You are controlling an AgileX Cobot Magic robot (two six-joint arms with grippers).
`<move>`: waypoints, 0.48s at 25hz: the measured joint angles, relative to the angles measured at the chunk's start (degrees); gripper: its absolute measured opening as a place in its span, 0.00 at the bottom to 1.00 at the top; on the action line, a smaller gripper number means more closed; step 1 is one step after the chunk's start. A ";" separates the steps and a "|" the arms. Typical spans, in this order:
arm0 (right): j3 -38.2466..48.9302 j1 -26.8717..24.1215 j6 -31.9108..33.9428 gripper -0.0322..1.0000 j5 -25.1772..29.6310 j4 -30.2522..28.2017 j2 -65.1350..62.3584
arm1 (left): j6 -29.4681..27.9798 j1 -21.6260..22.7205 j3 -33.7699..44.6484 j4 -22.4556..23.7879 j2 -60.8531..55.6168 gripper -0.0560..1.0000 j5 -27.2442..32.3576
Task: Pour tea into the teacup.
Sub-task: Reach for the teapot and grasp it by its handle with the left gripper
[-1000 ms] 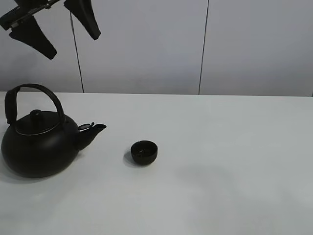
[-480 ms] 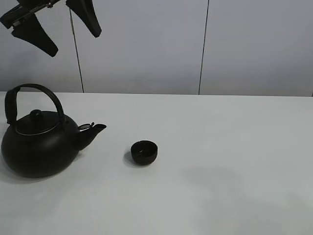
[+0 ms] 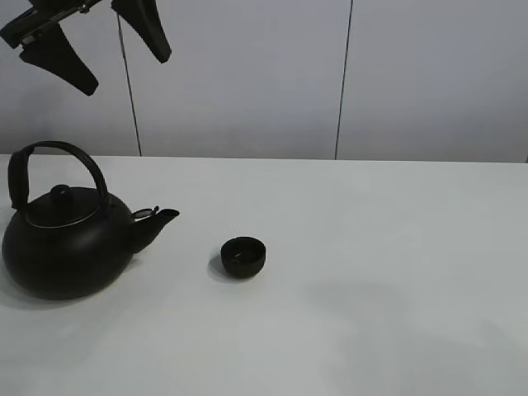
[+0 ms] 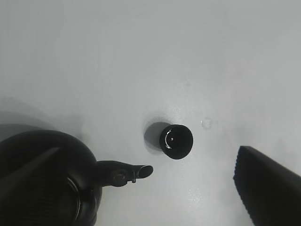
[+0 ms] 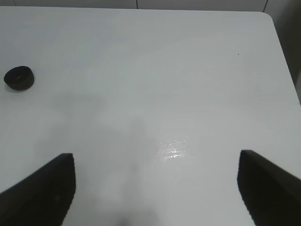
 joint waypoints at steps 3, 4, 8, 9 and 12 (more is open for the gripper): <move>0.00 0.00 0.00 0.65 0.00 0.00 0.00 | -0.69 0.00 0.00 -0.58 0.00 0.71 0.27; 0.00 0.00 0.00 0.65 0.00 0.00 0.00 | -0.81 0.00 0.00 -0.95 0.00 0.71 0.53; 0.00 0.00 0.00 0.65 0.00 0.00 0.00 | -0.17 -0.58 0.00 -0.47 -0.51 0.71 -0.20; 0.00 0.00 0.00 0.65 0.00 0.00 0.00 | 0.61 -1.13 0.00 1.21 -1.17 0.71 -1.58; 0.00 0.00 0.00 0.65 -0.06 0.00 0.00 | 2.65 -4.34 0.80 8.08 -4.82 0.71 -7.79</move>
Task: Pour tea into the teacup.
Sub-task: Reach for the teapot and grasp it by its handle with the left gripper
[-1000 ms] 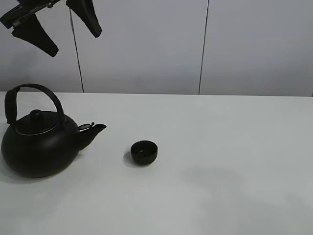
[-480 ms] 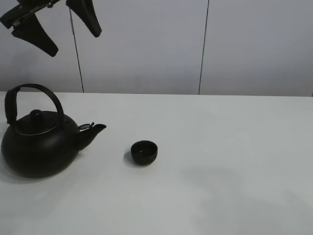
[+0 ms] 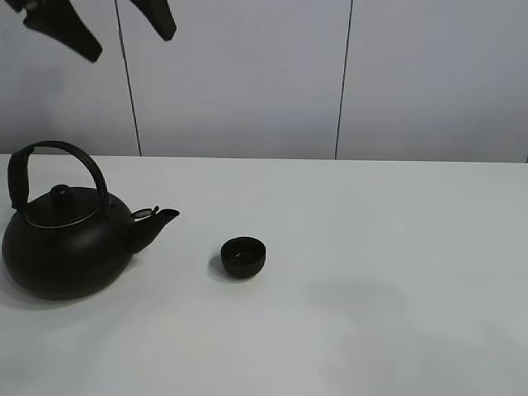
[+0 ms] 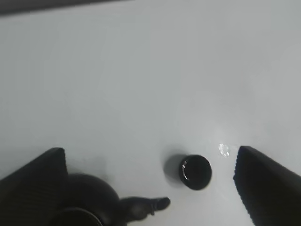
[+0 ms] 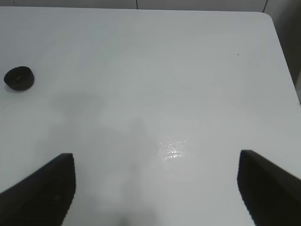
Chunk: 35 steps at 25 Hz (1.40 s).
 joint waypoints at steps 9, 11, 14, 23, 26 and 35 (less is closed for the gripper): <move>0.00 0.00 0.00 0.65 -0.14 0.00 0.00 | 2.46 -5.22 35.94 8.80 -18.82 0.71 -45.62; 0.00 0.00 0.00 0.65 -0.14 0.00 0.00 | 2.46 -5.22 47.63 8.85 -23.45 0.71 -60.58; 0.00 0.00 0.00 0.65 -0.14 0.00 0.00 | 2.47 -3.71 62.84 10.10 -27.80 0.71 -82.67; 0.00 0.00 0.00 0.65 -0.14 0.00 0.00 | 2.29 4.91 86.33 14.57 -28.76 0.71 -104.96; 0.00 0.00 0.00 0.65 -0.14 0.00 0.00 | 2.09 8.89 88.08 17.77 -28.22 0.71 -105.80; 0.00 0.00 0.00 0.65 -0.14 0.00 0.00 | -3.03 10.79 88.15 23.34 -15.39 0.71 -116.61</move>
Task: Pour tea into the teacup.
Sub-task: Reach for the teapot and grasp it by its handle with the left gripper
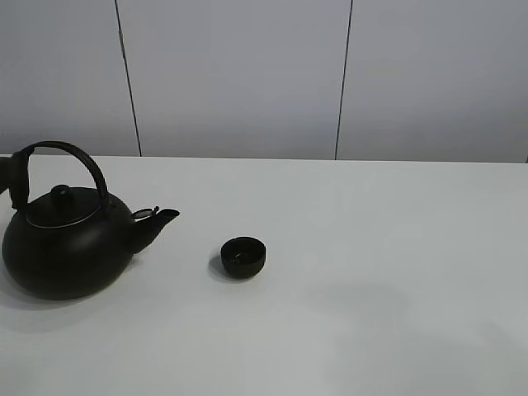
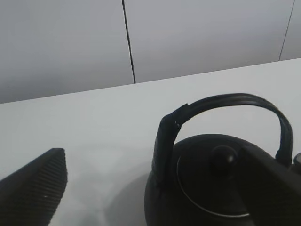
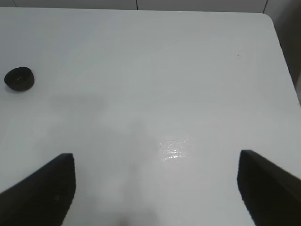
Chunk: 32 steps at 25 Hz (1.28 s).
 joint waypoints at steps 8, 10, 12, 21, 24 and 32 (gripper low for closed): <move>0.00 0.00 0.00 0.65 0.00 0.00 0.00 | -0.43 0.00 -1.35 0.01 10.92 0.71 -4.88; 0.00 0.00 0.00 0.65 0.00 0.00 0.00 | -0.55 0.00 -2.40 0.01 12.24 0.71 -4.88; 0.00 0.00 0.00 0.65 0.00 0.00 0.00 | -0.55 0.00 -3.54 0.01 12.52 0.71 -4.88; 0.00 0.00 0.00 0.65 0.00 0.00 0.00 | -0.68 0.24 -8.78 0.18 12.94 0.71 -5.21; 0.00 0.00 0.00 0.65 0.00 0.00 0.00 | -0.68 0.24 -10.33 0.24 12.94 0.71 -4.98; 0.00 0.00 0.00 0.65 0.00 0.00 0.00 | -0.68 1.79 -11.47 1.48 12.97 0.71 -2.56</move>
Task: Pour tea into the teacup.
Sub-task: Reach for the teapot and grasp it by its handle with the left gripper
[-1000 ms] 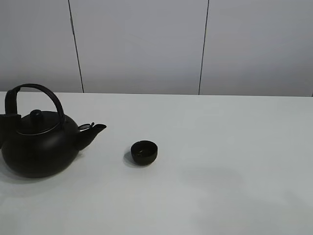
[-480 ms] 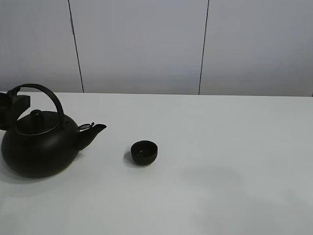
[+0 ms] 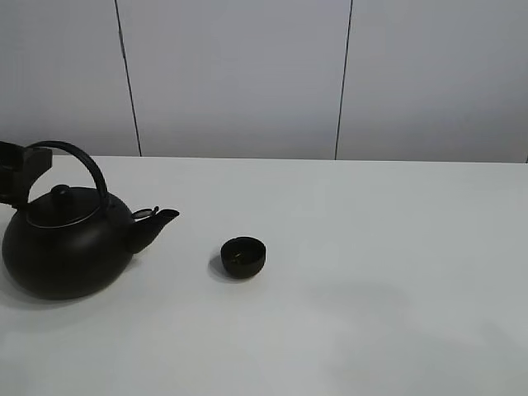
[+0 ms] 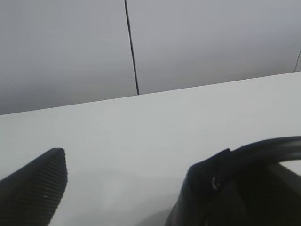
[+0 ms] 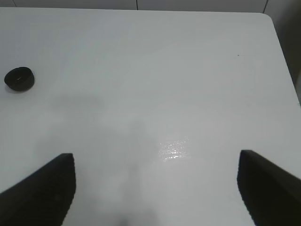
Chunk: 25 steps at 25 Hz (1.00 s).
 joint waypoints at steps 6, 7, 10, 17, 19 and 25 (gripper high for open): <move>0.00 0.00 0.00 0.65 0.00 0.00 0.00 | -1.36 2.16 0.00 2.86 0.00 0.71 1.15; 0.00 0.00 0.00 0.65 0.00 0.00 0.00 | -1.53 2.16 0.00 2.93 0.00 0.71 1.30; 0.00 0.00 0.00 0.65 0.00 0.00 0.00 | -1.72 2.16 -0.02 3.11 0.38 0.71 1.17; 0.00 0.00 0.00 0.65 0.00 0.00 0.00 | -3.06 2.16 -0.19 3.18 4.86 0.71 -2.24; 0.00 0.00 0.00 0.65 0.00 0.00 0.00 | -3.31 2.16 -0.24 3.18 5.13 0.71 -2.45; 0.00 0.00 0.00 0.65 0.00 0.00 0.00 | -4.55 2.16 -1.09 3.18 7.96 0.71 -3.68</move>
